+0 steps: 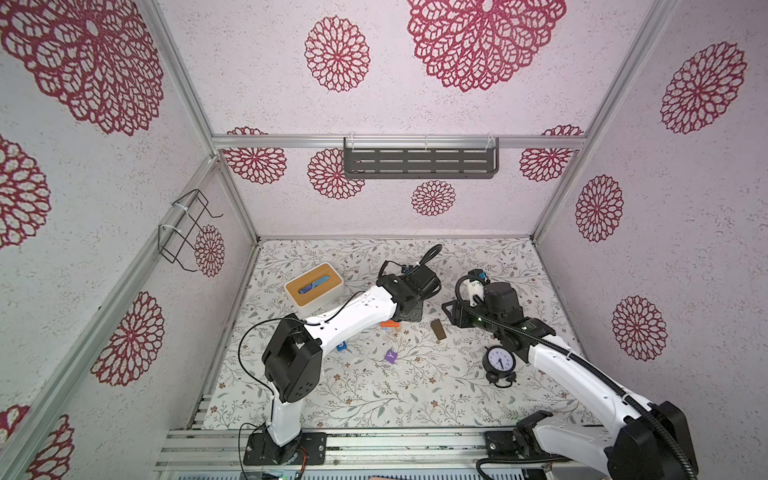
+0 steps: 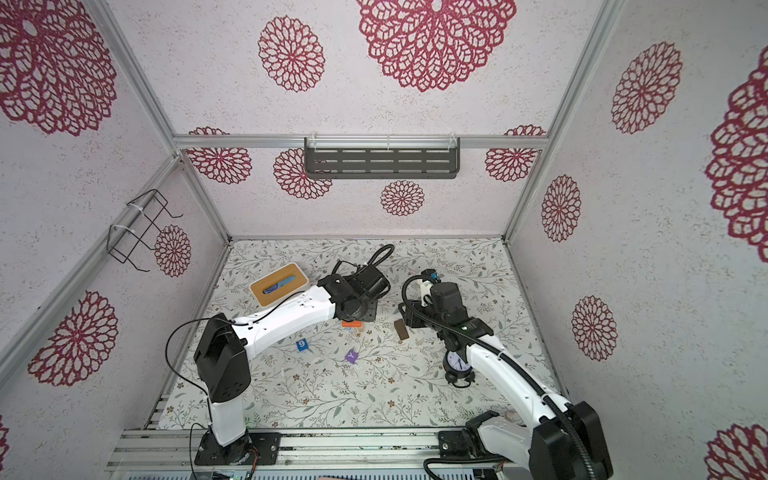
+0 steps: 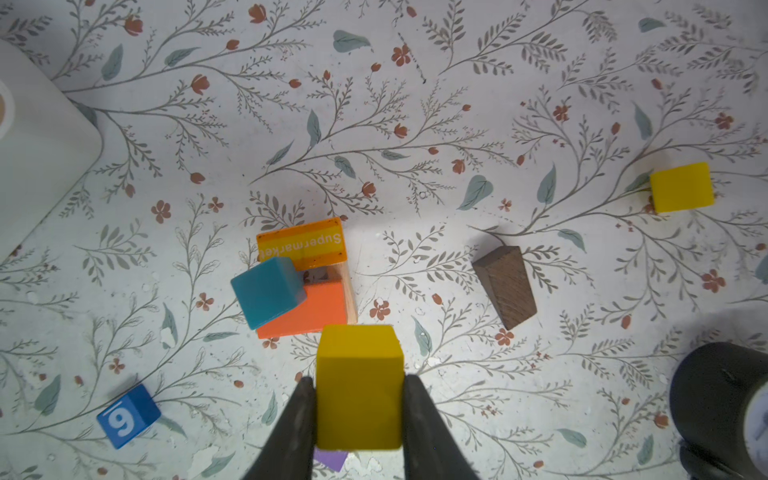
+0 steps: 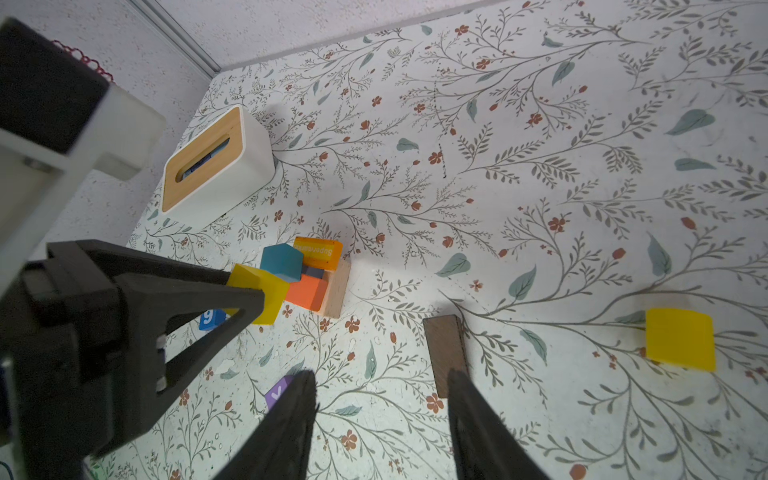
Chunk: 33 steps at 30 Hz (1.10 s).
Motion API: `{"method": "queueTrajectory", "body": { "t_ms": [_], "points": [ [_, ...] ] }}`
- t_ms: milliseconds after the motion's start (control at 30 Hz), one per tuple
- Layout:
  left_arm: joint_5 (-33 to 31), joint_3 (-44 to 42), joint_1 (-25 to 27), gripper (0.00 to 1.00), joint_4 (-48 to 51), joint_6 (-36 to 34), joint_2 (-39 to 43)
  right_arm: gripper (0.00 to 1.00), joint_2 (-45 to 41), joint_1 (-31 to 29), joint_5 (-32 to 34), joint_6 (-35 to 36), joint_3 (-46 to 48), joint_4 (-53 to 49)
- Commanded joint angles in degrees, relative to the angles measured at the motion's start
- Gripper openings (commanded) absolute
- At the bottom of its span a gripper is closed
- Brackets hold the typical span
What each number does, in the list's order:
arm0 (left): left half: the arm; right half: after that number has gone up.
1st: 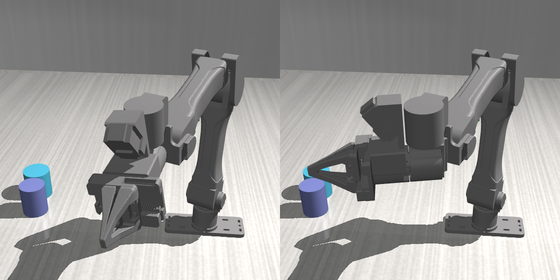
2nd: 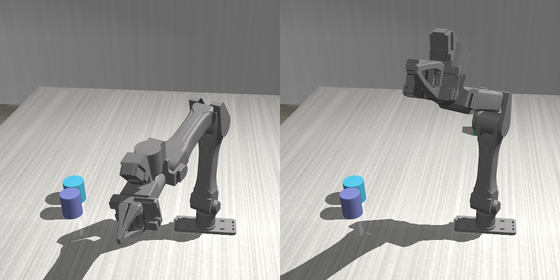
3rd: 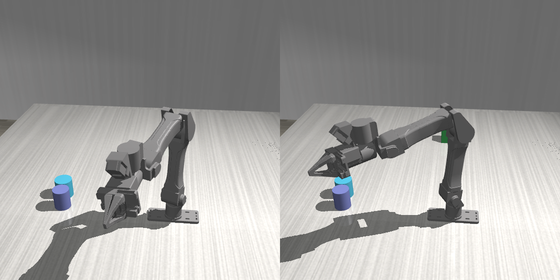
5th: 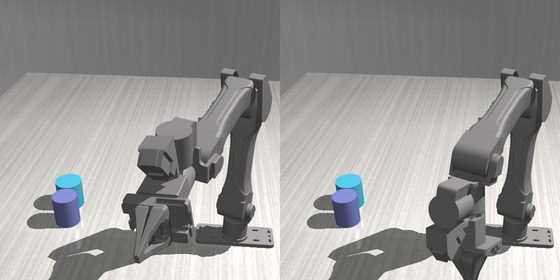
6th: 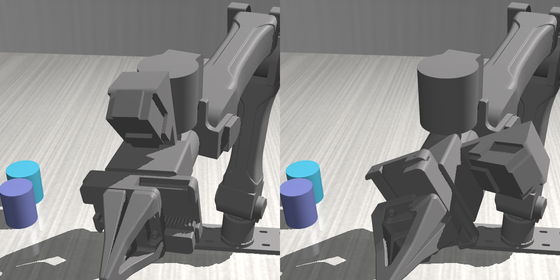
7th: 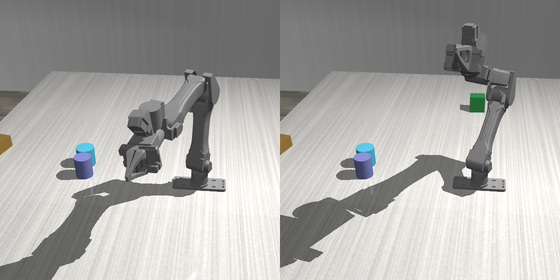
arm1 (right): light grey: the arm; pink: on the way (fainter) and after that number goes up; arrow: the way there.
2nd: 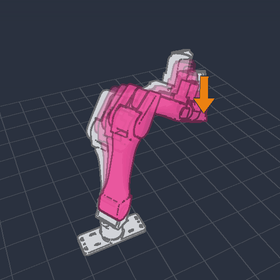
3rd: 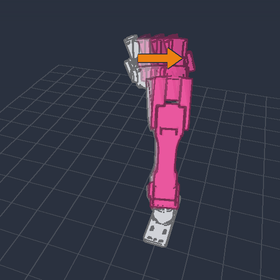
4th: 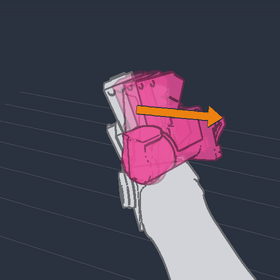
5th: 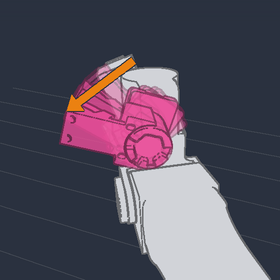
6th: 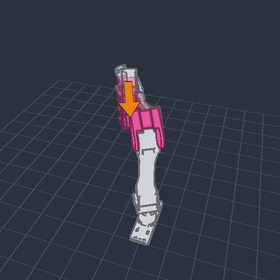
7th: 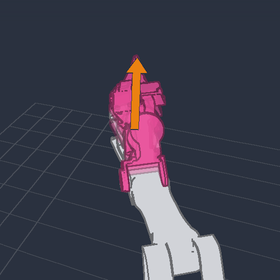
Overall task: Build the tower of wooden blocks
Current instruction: 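Lift the yellow cube with the left gripper toward the structure, then hold the yellow cube with the left gripper above the structure beside the teal cube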
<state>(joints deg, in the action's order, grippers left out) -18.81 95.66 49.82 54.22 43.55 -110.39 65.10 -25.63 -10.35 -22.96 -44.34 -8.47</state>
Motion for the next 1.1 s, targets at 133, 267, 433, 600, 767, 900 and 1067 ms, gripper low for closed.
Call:
{"method": "queueTrajectory", "body": {
  "t_ms": [133,267,433,600,767,900,1067],
  "points": [
    [-2.46,1.81,-1.23,0.31,0.19,3.12,-1.54,0.54,-0.59,0.36,-0.96,0.72,-0.05,0.64],
    [-2.31,1.29,-2.28,0.31,-0.47,3.46,-3.69,0.54,0.15,0.34,-1.91,0.56,0.09,1.22],
    [-1.54,0.92,-3.53,0.31,-1.64,3.3,-4.36,0.54,1.04,0.33,-2.77,0.72,0.21,1.59],
    [-0.18,1.06,-4.61,0.31,-3.4,2.69,-4.95,0.55,1.58,0.32,-3.44,0.9,0.2,1.88],
    [0.91,1.93,-4.82,0.31,-4.26,2.42,-5.45,0.55,2.17,0.34,-3.63,1.14,-0.2,1.7],
    [1.23,2.58,-4.76,0.31,-4.26,2.42,-5.79,0.55,2.73,0.36,-3.78,1.25,-0.44,1.86],
    [1.29,2.86,-4.75,0.31,-4.17,2.49,-6.74,0.55,3.46,0.32,-4.42,1.3,-0.66,2.14]
  ]
}}
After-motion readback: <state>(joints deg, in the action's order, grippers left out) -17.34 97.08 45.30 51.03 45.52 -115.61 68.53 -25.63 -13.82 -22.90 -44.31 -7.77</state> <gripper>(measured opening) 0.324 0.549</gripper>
